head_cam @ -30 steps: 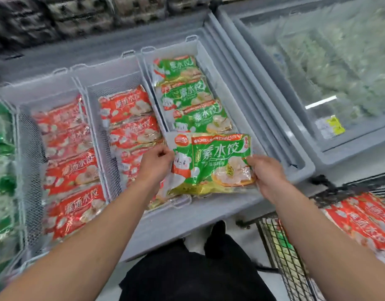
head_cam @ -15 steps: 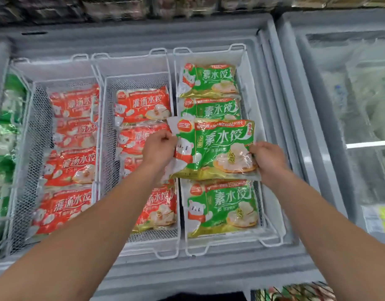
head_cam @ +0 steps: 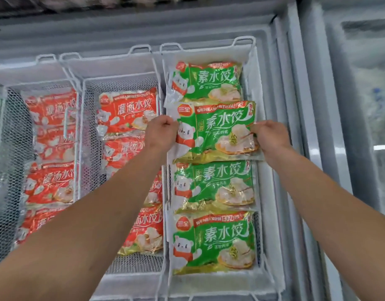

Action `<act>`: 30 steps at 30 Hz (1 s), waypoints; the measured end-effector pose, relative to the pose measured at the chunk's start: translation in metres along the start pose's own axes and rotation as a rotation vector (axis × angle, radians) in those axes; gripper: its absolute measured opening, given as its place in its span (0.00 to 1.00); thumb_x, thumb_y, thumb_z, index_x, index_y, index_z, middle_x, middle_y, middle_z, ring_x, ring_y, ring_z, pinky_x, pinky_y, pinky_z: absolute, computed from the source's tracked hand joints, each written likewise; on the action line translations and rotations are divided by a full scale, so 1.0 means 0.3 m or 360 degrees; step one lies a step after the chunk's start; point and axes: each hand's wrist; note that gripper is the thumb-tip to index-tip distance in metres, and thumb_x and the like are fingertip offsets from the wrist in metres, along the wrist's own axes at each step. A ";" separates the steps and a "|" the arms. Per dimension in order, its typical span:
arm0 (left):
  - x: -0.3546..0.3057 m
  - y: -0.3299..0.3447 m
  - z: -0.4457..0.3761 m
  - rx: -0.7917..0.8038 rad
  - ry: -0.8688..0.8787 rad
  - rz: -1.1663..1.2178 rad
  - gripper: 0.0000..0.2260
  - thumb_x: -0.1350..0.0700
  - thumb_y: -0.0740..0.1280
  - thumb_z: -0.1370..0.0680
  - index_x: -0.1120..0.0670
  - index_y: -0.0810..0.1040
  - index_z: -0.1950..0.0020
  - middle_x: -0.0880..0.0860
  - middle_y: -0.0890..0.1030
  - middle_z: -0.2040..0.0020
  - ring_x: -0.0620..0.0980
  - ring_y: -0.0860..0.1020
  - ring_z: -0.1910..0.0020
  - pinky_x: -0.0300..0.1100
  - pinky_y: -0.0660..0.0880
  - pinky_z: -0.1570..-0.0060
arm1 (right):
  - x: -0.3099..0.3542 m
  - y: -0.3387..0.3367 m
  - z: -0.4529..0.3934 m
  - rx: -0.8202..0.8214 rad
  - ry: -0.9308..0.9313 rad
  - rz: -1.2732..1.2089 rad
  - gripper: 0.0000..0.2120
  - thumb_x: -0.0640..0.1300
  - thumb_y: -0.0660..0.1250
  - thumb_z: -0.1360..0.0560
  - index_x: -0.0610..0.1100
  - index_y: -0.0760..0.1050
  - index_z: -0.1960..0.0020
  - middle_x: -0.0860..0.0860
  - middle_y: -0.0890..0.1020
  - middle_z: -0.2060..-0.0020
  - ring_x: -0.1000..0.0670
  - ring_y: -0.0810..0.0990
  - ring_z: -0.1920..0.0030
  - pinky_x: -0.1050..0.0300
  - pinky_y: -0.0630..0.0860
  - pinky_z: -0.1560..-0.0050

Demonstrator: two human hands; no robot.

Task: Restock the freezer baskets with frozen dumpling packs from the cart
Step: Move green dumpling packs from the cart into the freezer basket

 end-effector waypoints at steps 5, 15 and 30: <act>-0.019 0.021 -0.046 0.0131 -0.0186 -0.0012 0.06 0.62 0.63 0.20 0.55 0.80 0.50 0.57 0.81 0.47 0.59 0.78 0.46 0.49 0.76 0.43 | 0.014 0.017 -0.032 0.0173 -0.0031 0.0207 0.17 0.40 0.70 0.26 0.42 0.77 0.38 0.51 0.81 0.48 0.49 0.79 0.48 0.55 0.74 0.45; 0.010 -0.108 0.213 0.0373 -0.0036 -0.0142 0.18 0.58 0.67 0.20 0.60 0.74 0.30 0.59 0.76 0.31 0.58 0.74 0.33 0.57 0.70 0.31 | -0.039 -0.032 0.220 0.0148 -0.0222 0.0434 0.26 0.48 0.70 0.28 0.45 0.73 0.30 0.49 0.77 0.34 0.46 0.74 0.35 0.46 0.71 0.32; 0.355 -0.366 0.786 0.0864 0.0577 -0.0593 0.18 0.52 0.68 0.21 0.55 0.77 0.31 0.52 0.79 0.36 0.52 0.78 0.43 0.45 0.75 0.41 | -0.519 0.002 0.971 -0.0004 -0.0283 0.0623 0.15 0.46 0.68 0.23 0.41 0.79 0.39 0.45 0.81 0.42 0.45 0.78 0.42 0.52 0.73 0.41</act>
Point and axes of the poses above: each hand's wrist, its own z-axis away from the middle knuckle, its own y-axis out of the palm, x = y × z
